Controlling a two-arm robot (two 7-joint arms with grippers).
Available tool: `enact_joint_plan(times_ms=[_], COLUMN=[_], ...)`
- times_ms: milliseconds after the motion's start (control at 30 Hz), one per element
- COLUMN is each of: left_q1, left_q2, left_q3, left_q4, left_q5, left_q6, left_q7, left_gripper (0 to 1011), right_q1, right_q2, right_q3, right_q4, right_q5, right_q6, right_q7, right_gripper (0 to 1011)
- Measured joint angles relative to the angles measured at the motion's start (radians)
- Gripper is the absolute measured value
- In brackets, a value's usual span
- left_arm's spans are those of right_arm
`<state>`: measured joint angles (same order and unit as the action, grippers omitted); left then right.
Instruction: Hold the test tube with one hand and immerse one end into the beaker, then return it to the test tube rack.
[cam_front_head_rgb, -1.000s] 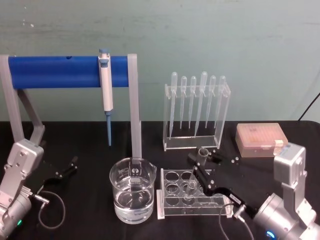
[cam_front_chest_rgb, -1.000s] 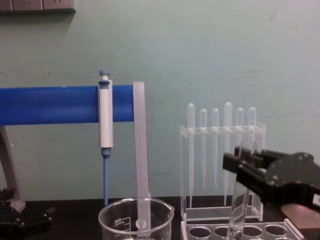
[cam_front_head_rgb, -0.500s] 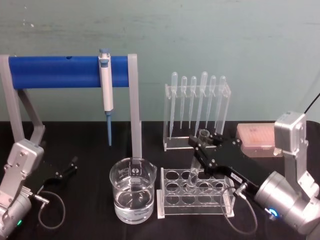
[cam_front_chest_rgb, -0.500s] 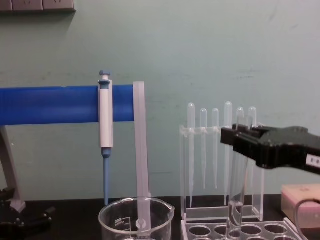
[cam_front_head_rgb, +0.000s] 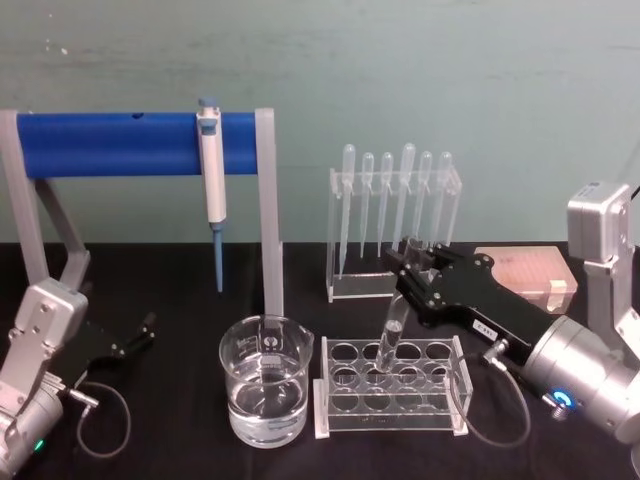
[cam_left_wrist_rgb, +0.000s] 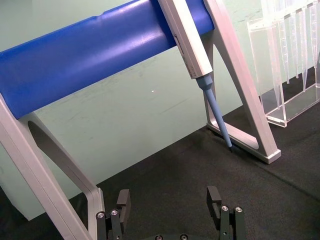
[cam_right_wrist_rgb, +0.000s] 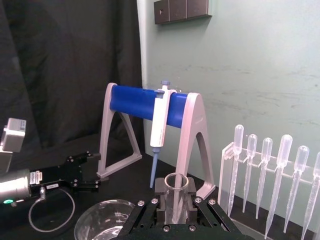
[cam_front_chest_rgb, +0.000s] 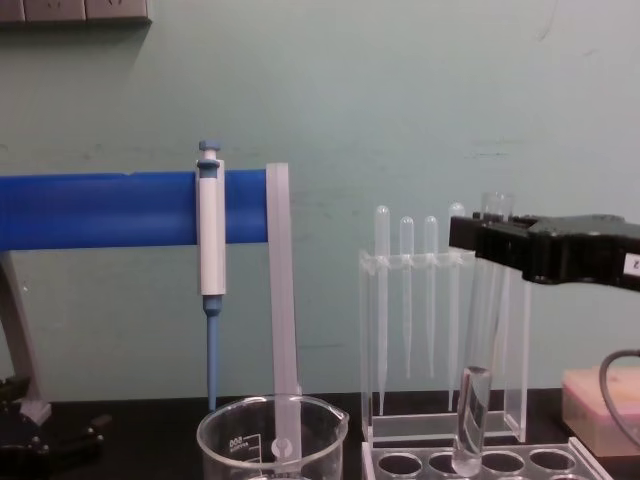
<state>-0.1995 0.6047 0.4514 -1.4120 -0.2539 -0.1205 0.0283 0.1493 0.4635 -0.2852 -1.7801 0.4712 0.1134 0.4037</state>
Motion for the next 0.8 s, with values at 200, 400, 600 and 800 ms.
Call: enact_joint_plan(times_ms=[200,400,600,800], left_q1=[0.0,0.0,0.0,0.0], left_q2=[0.0,0.0,0.0,0.0], left_q3=[0.0,0.0,0.0,0.0], left_q4=[0.0,0.0,0.0,0.0], left_q5=[0.0,0.0,0.0,0.0], left_q6=[0.0,0.0,0.0,0.0], left_q7=[0.0,0.0,0.0,0.0], left_gripper=[1000,1000,1000,1000], right_q1=[0.01,0.029,0.051,0.076], right_q2=[0.019,0.042,0.063,0.082], right_q3=[-0.006,-0.02,-0.035,-0.05], right_q4=[-0.026,-0.049,-0.053,-0.049], right_q5=[0.022,0.034,0.046,0.062], right_q6=[0.026,0.051,0.079,0.107], right_q7=[-0.007,-0.008,-0.007,-0.003], right_gripper=[225,225,225,225])
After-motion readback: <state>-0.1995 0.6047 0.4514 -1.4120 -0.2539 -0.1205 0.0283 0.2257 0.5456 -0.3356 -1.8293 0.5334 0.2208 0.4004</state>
